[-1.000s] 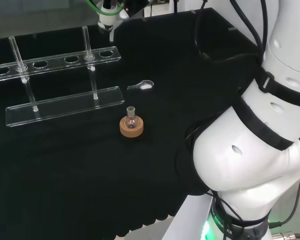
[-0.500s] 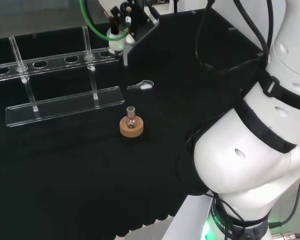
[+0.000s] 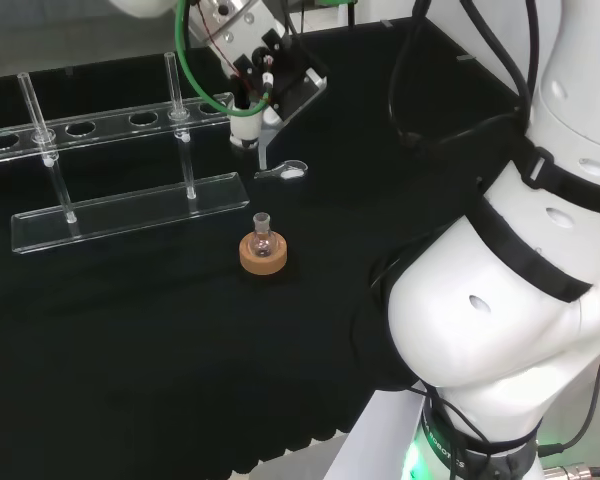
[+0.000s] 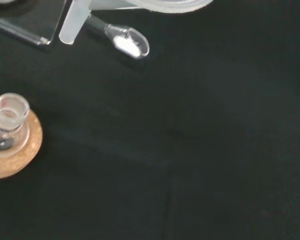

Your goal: Place the funnel on the round-bottom flask.

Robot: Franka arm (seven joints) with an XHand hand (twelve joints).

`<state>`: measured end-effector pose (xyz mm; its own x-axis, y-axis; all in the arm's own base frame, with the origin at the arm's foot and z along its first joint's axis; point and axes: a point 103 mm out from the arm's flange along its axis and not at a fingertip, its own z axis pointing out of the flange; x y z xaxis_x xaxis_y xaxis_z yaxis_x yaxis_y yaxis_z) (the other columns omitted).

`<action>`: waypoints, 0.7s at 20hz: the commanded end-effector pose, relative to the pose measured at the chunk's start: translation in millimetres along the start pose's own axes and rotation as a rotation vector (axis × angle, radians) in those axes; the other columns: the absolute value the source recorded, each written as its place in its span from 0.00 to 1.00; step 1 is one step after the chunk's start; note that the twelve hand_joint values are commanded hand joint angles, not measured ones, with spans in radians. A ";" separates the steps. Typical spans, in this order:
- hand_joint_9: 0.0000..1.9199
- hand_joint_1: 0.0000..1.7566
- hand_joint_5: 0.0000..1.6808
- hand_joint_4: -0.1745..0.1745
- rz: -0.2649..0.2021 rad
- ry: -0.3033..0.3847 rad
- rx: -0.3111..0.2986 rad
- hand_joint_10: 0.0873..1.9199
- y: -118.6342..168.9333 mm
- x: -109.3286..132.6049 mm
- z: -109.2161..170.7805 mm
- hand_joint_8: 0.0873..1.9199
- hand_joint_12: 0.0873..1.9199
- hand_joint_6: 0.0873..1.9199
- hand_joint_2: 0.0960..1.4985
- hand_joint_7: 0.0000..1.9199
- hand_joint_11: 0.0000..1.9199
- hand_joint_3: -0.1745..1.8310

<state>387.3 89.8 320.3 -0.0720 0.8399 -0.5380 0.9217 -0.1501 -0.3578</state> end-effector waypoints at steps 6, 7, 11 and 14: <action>0.66 0.45 0.47 0.37 -0.030 -0.008 0.039 0.13 2.9 25.4 17.0 0.31 0.55 0.37 0.48 0.51 0.44 0.40; 0.66 0.45 0.47 0.37 -0.029 -0.010 0.041 0.13 3.4 26.8 17.9 0.31 0.55 0.37 0.48 0.51 0.44 0.40; 0.66 0.45 0.47 0.37 -0.038 -0.015 0.055 0.13 6.2 36.0 23.5 0.31 0.55 0.38 0.48 0.51 0.44 0.40; 0.66 0.45 0.47 0.37 -0.041 -0.018 0.063 0.13 6.3 38.7 28.9 0.31 0.54 0.38 0.48 0.51 0.44 0.40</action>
<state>381.5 103.5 297.2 -0.1071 0.8461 -0.5221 0.9067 -0.1324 -0.4005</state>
